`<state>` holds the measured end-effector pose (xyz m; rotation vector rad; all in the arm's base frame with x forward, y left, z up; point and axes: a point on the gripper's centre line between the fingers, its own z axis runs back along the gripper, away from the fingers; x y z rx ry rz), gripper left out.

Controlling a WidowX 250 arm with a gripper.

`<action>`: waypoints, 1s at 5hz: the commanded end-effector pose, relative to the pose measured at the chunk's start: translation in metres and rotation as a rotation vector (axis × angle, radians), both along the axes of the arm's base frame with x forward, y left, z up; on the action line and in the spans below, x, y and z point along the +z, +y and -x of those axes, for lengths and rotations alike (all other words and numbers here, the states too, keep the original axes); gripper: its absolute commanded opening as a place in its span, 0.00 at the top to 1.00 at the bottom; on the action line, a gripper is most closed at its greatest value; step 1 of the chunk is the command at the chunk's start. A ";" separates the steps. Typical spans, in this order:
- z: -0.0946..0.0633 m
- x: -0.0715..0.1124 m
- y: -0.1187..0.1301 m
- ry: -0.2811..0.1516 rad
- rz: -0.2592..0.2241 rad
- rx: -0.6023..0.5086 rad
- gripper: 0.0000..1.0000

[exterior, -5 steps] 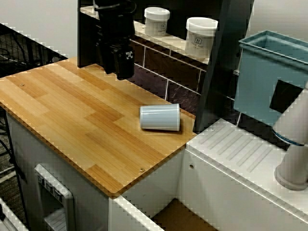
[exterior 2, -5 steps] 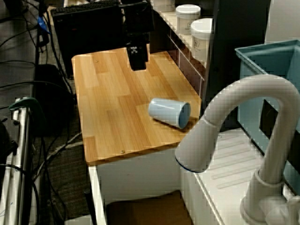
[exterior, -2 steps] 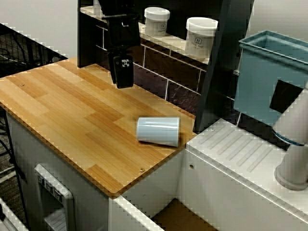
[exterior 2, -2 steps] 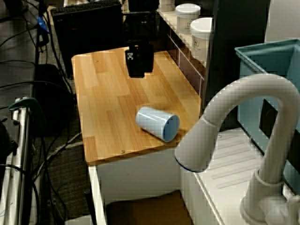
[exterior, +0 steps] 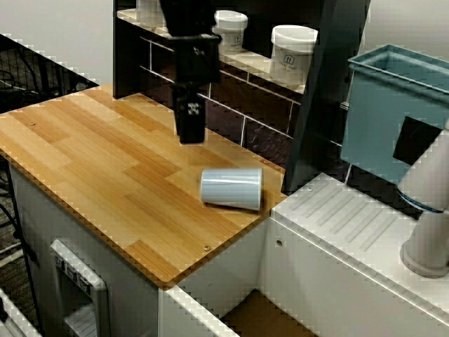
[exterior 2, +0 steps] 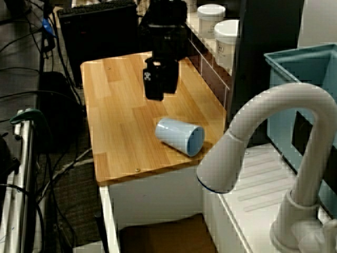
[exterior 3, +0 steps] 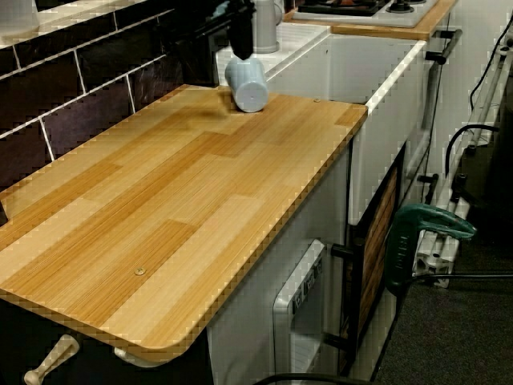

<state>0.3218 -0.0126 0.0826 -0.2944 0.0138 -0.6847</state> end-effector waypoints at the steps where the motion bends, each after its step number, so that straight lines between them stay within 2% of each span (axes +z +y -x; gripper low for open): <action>1: 0.001 -0.001 -0.021 -0.010 0.024 -0.052 0.00; 2: 0.001 -0.002 -0.024 -0.011 0.023 -0.054 0.00; 4: -0.012 0.005 -0.023 -0.024 0.024 -0.033 0.00; 5: -0.005 0.007 -0.023 -0.046 0.013 0.016 0.00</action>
